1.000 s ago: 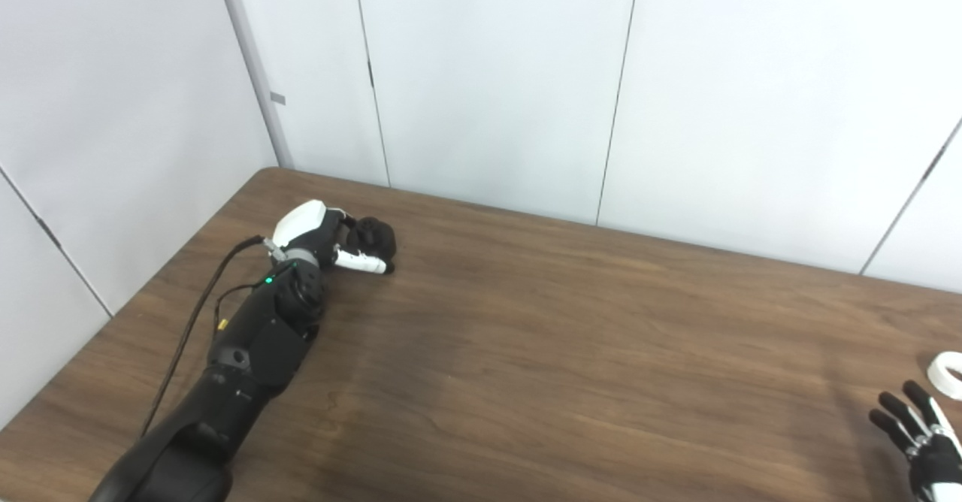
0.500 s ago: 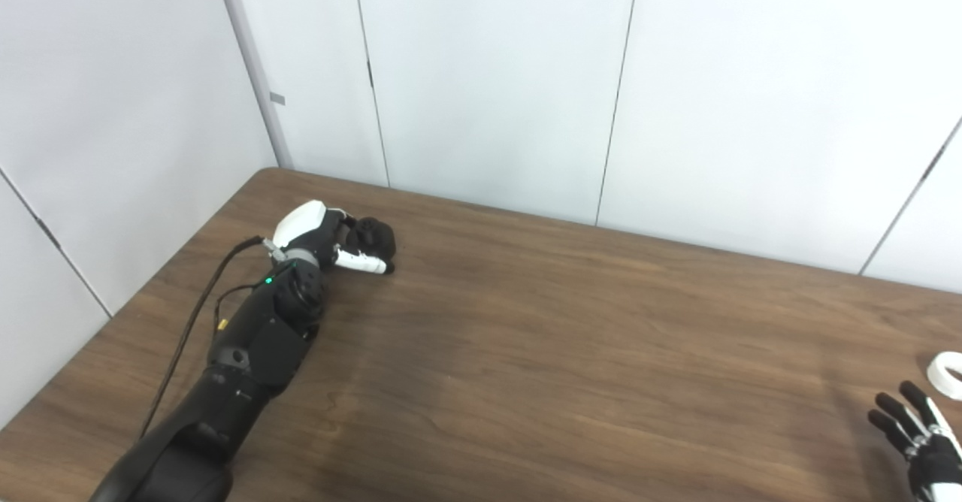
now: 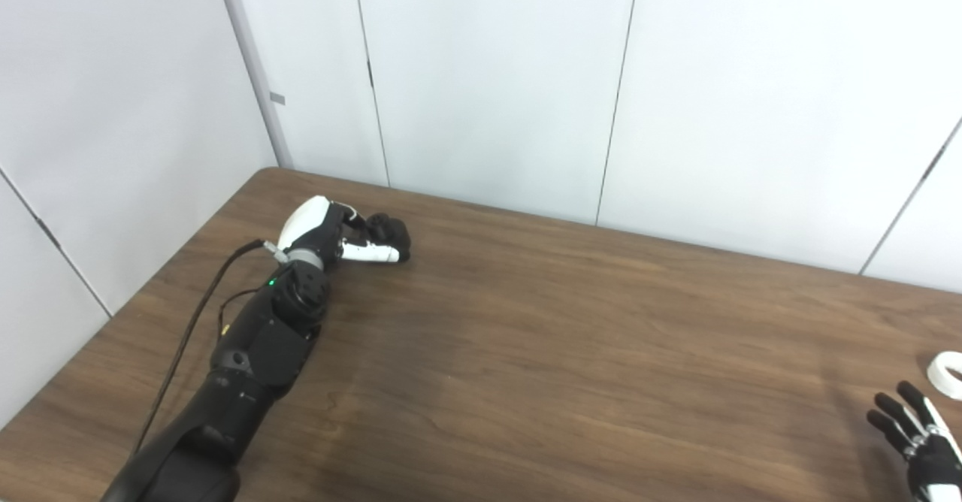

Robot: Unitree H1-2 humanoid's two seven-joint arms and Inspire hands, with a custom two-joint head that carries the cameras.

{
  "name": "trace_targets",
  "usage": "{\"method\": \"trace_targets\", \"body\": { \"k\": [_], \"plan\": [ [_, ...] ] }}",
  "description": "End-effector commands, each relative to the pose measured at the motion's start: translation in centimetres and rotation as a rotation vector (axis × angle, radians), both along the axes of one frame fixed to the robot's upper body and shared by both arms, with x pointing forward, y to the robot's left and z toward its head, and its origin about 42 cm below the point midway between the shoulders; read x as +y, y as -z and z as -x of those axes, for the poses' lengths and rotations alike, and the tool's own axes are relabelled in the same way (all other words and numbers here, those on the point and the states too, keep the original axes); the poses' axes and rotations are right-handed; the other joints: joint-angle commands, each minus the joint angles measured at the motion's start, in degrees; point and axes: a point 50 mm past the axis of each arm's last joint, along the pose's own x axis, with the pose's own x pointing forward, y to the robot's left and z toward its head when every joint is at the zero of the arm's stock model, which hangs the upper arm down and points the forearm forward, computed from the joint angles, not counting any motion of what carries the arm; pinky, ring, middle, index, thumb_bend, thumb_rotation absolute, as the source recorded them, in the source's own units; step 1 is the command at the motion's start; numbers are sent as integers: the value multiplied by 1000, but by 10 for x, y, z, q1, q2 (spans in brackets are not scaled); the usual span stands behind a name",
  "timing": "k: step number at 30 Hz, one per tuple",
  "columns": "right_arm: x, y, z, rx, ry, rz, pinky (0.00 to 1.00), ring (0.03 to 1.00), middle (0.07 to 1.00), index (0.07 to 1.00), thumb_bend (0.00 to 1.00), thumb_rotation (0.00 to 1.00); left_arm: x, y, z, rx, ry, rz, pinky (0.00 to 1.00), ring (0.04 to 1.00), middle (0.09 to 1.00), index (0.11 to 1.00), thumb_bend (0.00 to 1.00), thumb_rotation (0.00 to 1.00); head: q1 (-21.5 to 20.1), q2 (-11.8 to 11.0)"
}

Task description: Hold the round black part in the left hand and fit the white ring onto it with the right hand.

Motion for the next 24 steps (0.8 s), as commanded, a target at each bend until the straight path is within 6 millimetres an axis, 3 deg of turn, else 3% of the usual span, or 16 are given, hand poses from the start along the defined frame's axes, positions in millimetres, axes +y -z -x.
{"method": "trace_targets", "body": {
  "k": [1,14,24],
  "plan": [
    [2,33,27,113,33,-48,949,882,906,948,589,1000,5,-29,-10,-83,12,-43,971,890,796,483,519,45,0,0],
    [3,35,23,99,31,-74,941,871,897,941,590,1000,-1,-35,-2,-115,66,-114,1000,903,766,482,521,45,-4,3],
    [7,36,21,95,24,-57,902,861,890,935,583,1000,-30,-49,23,-148,169,-128,1000,924,777,483,522,45,-16,7]
  ]
}}
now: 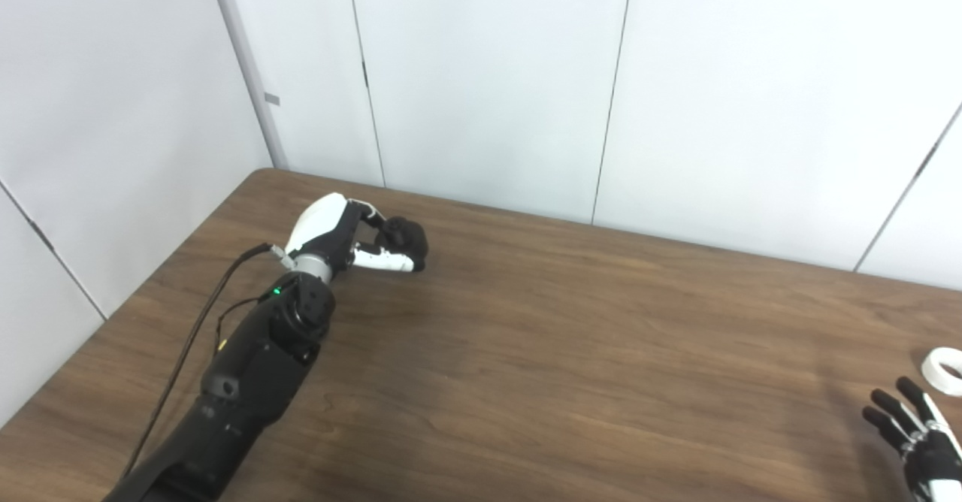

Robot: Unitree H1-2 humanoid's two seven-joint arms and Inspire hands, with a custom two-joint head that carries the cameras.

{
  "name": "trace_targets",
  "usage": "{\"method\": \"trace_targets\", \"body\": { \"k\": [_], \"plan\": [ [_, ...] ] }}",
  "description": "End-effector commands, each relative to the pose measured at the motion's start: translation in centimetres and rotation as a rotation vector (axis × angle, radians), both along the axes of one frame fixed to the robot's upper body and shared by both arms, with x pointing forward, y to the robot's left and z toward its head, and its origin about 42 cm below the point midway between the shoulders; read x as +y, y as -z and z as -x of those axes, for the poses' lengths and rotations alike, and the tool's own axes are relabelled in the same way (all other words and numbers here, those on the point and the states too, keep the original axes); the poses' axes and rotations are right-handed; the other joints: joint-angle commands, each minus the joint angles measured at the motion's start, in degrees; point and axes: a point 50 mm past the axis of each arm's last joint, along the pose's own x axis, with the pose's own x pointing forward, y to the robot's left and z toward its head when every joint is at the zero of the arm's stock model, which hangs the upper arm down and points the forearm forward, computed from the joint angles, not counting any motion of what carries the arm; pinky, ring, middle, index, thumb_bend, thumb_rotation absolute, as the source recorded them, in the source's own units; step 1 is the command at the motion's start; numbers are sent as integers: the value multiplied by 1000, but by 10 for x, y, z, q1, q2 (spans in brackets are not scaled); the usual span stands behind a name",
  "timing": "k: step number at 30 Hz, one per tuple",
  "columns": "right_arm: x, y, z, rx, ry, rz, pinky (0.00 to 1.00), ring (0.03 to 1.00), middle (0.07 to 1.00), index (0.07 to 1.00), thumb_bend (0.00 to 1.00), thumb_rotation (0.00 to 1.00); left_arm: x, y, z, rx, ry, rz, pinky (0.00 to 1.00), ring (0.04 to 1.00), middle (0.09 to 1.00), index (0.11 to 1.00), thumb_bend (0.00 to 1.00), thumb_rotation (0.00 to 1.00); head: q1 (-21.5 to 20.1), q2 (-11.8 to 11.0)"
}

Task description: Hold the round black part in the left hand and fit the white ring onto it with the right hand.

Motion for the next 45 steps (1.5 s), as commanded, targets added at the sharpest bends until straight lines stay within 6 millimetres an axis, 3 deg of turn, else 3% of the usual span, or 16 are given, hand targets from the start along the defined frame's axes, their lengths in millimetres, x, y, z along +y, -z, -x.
{"method": "trace_targets", "body": {
  "k": [1,17,26,45],
  "plan": [
    [8,37,21,108,22,-41,898,863,893,936,586,1000,-1,-31,0,-68,22,-44,1000,924,778,483,522,45,-2,2],
    [25,34,17,103,21,-30,920,866,895,932,598,1000,-77,-51,61,-59,287,-35,1000,912,788,484,522,46,-34,13],
    [35,31,14,103,27,-23,929,874,900,930,570,1000,-117,-34,94,-21,417,-111,1000,950,819,482,525,53,-54,21],
    [67,14,11,98,43,10,907,863,882,921,504,1000,-182,-3,145,-55,615,-81,1000,938,810,481,524,56,-142,72]
  ]
}}
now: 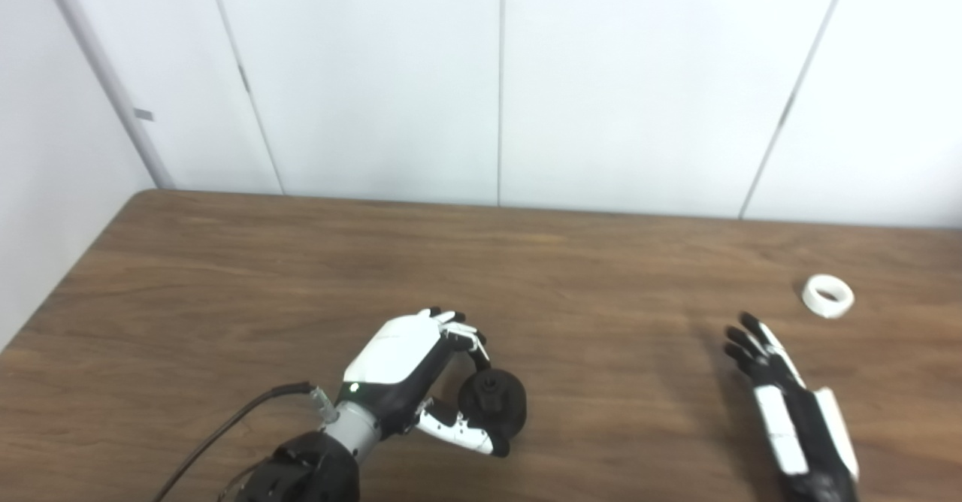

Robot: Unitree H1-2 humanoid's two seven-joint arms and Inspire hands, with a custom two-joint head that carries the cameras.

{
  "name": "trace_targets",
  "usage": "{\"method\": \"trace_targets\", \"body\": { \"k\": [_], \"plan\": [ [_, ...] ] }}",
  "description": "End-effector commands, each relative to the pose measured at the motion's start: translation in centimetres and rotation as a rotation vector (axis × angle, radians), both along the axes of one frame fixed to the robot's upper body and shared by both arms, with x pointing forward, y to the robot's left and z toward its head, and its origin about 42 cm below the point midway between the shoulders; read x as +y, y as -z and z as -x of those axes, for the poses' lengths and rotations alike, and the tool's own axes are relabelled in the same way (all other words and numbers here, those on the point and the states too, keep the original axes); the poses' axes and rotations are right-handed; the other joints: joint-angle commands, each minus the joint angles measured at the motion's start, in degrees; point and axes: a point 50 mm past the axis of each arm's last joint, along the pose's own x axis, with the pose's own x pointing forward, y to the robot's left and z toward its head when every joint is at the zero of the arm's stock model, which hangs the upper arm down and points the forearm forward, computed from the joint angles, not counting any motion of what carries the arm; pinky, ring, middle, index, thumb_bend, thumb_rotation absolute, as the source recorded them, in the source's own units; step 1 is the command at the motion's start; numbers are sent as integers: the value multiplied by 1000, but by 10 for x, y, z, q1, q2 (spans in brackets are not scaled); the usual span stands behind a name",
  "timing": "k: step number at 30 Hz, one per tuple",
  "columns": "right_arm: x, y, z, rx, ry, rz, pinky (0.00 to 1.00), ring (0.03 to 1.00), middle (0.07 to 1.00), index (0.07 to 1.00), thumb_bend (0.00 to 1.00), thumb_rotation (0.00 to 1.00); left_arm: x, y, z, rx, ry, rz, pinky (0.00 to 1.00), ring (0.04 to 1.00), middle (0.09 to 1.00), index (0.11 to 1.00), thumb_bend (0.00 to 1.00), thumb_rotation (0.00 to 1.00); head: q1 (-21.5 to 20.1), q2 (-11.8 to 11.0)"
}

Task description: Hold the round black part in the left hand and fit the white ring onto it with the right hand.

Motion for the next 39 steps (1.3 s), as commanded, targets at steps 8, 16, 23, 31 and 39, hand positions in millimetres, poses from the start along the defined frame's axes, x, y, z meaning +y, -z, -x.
{"method": "trace_targets", "body": {
  "k": [8,16,23,31,39],
  "plan": [
    [20,6,9,55,20,0,892,862,880,921,498,1000,-19,-2,14,-70,64,-6,1000,940,808,480,525,55,-28,24],
    [26,1,8,58,26,-3,901,865,879,919,489,1000,-29,12,26,-47,79,6,1000,936,805,480,525,56,-40,40],
    [31,-6,7,52,23,-2,906,875,885,926,511,1000,-26,22,29,-63,87,-24,1000,930,794,482,524,58,-52,59],
    [34,-11,6,47,30,-8,897,875,887,927,516,1000,-25,31,32,-57,88,-51,1000,925,795,482,524,57,-58,69],
    [37,-17,4,42,40,-9,883,876,882,921,497,1000,-28,36,34,-13,75,-66,1000,938,808,483,523,55,-67,75]
  ]
}}
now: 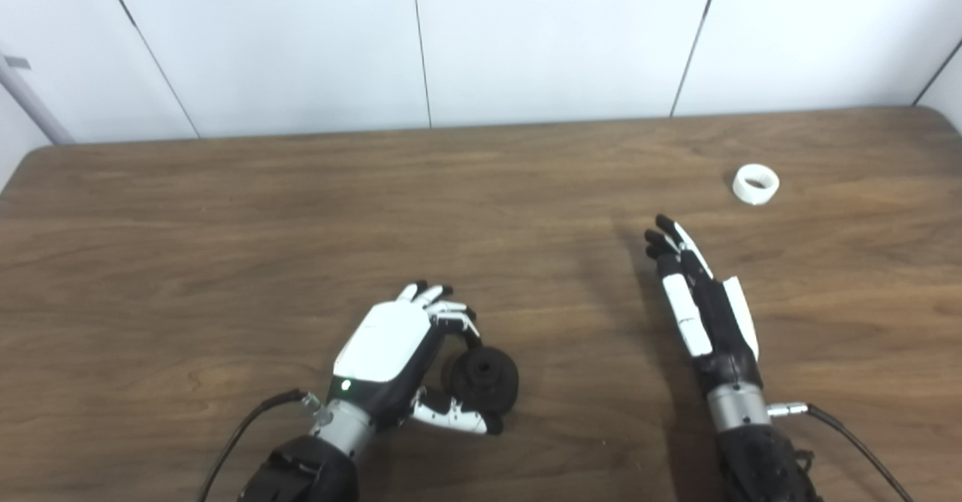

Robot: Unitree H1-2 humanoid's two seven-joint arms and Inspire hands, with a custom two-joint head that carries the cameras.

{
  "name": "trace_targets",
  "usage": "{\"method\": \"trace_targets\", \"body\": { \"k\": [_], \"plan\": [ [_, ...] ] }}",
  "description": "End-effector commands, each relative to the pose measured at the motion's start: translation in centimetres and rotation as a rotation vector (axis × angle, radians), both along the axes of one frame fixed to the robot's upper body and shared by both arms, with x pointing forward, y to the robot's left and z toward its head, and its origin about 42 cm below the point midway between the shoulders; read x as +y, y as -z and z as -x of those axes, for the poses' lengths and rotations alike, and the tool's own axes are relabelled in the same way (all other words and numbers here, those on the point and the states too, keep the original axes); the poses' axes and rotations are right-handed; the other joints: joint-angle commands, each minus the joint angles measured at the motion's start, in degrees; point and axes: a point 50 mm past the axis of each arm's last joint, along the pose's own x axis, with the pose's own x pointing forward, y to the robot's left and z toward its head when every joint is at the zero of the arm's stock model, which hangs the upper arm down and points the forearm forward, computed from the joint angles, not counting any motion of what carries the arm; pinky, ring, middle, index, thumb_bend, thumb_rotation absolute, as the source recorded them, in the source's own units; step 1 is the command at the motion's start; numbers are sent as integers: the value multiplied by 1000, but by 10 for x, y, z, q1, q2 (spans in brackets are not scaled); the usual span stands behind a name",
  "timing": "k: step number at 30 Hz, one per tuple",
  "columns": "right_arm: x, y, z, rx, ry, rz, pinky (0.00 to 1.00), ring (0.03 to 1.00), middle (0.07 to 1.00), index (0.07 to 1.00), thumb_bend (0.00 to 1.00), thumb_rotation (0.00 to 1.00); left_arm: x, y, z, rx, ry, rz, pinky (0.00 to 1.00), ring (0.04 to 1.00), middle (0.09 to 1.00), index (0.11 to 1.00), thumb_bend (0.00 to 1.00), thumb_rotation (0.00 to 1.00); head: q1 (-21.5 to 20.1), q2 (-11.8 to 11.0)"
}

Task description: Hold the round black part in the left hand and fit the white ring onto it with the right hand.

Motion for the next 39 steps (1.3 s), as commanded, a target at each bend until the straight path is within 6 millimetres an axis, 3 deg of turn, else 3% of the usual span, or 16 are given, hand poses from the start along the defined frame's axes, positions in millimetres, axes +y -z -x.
{"method": "trace_targets", "body": {
  "k": [1,13,21,30,34,37,39],
  "plan": [
    [9,-6,1,-6,-21,-18,882,876,882,921,497,1000,0,4,3,20,-13,-26,1000,938,807,483,523,55,-3,1],
    [-2,-28,-3,-55,-13,-43,933,915,903,935,446,1000,0,13,9,40,-16,-37,1000,940,809,484,522,56,-9,7],
    [-25,-50,-13,-71,46,34,925,909,899,918,470,992,0,12,9,44,-16,-39,1000,940,809,483,524,55,-25,8],
    [-64,-88,-37,-22,150,307,832,869,883,875,568,808,4,13,6,40,-26,-45,1000,935,802,484,524,55,-70,4],
    [-76,-102,-52,-41,185,400,784,853,881,854,577,648,7,13,5,34,-28,-45,1000,933,801,484,524,55,-91,3],
    [-86,-112,-66,-50,227,467,628,763,810,822,627,526,10,13,5,26,-31,-42,1000,925,791,483,525,55,-98,2],
    [-89,-115,-71,-46,245,494,625,759,809,814,648,515,12,14,5,26,-33,-41,1000,925,790,482,525,55,-104,0]
  ]
}}
